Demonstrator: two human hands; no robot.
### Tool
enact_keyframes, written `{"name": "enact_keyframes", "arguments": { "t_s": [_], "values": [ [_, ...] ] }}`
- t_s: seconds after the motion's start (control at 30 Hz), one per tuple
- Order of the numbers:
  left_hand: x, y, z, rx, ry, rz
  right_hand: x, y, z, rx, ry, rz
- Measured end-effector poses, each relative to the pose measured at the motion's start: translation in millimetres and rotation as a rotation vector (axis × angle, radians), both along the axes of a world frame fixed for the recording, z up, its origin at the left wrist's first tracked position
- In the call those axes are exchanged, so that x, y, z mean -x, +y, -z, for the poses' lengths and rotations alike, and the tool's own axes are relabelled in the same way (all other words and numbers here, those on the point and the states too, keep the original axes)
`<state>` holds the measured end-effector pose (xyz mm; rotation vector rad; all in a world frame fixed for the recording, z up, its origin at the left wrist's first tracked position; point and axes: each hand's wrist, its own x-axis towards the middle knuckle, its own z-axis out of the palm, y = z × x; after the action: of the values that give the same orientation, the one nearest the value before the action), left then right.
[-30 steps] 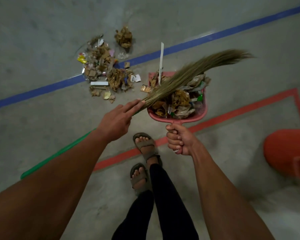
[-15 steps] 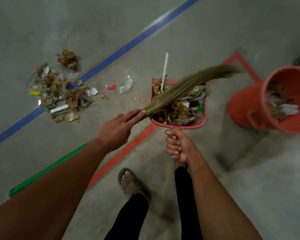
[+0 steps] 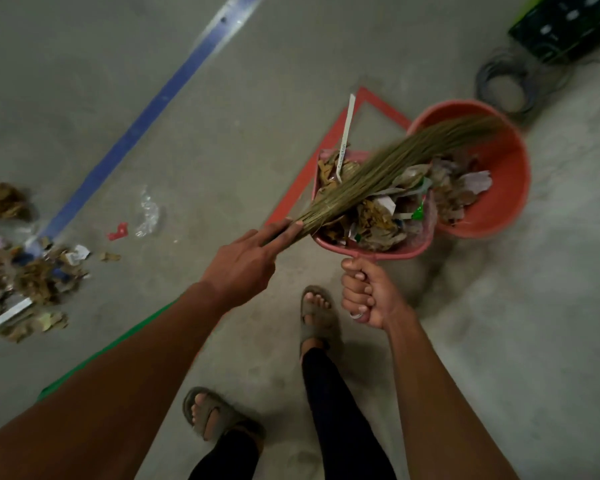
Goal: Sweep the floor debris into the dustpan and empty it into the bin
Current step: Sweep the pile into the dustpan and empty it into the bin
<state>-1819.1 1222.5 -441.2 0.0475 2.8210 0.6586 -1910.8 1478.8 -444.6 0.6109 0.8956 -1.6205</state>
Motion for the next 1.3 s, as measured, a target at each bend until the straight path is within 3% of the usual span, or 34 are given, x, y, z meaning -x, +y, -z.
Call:
{"name": "enact_keyframes", "arguments": {
  "t_s": [0.27,0.47,0.77,0.93,1.3],
  "values": [
    [138.7,76.0,-4.1,-0.044,0.06,0.121,110.5,79.1,-16.0,-0.013,0.032,0.119],
    [208.2,126.0,10.2,-0.055,0.007,0.216,161.8,128.1,-14.6,0.032,-0.014,0.206],
    [261.1,159.2,21.5,0.014,-0.064,0.245,231.9,148.7,3.8,0.031,-0.323,0.355],
    [280.8,159.6,5.8,0.046,0.003,0.173,273.6,144.3,5.3,-0.228,-0.396,0.292],
    [298.1,151.0,-14.6,0.044,-0.054,0.076,248.0,155.8,-29.9,-0.735,-0.104,0.024]
  ]
}}
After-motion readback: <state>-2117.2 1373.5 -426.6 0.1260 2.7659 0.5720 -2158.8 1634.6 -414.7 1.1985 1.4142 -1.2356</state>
